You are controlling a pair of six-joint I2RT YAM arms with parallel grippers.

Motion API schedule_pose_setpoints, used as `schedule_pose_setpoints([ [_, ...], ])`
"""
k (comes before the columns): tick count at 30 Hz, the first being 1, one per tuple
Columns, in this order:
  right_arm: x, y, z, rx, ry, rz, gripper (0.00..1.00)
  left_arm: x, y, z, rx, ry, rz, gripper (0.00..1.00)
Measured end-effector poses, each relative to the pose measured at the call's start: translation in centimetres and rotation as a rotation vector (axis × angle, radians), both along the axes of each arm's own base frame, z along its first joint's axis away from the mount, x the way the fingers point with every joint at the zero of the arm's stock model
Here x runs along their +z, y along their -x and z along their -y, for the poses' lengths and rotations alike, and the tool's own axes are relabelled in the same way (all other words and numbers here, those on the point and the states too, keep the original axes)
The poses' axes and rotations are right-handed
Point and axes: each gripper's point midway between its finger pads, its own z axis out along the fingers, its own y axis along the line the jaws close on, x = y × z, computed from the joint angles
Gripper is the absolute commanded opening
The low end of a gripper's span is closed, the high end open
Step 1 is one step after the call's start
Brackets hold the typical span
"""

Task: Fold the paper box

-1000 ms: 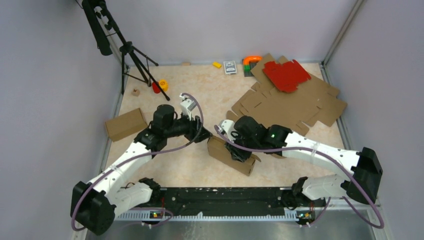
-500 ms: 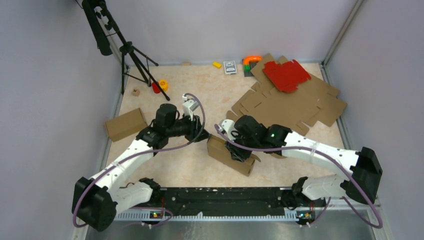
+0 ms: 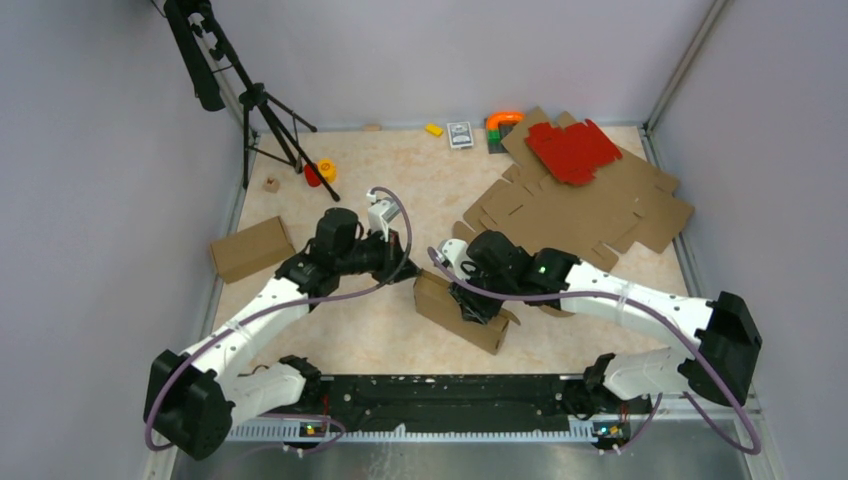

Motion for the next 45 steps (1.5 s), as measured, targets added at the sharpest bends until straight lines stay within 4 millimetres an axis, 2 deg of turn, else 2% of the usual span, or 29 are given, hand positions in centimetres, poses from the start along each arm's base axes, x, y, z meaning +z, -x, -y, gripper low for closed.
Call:
schedule_pose_setpoints([
  [15,-0.2,0.1,-0.1,-0.022,0.002,-0.020,0.32,-0.5,-0.3,0.3,0.058,-0.085,0.033,0.00],
  [32,-0.1,0.0,-0.2,-0.021,-0.004,-0.015,0.32,-0.6,-0.5,-0.3,0.089,-0.137,0.048,0.00],
  [36,-0.2,0.0,-0.2,-0.021,-0.004,-0.015,0.39,-0.6,-0.3,-0.4,0.096,-0.130,0.037,0.00],
  [45,0.0,-0.7,-0.2,-0.050,-0.004,0.014,0.44,-1.6,0.7,-0.4,0.090,-0.132,0.011,0.00],
])
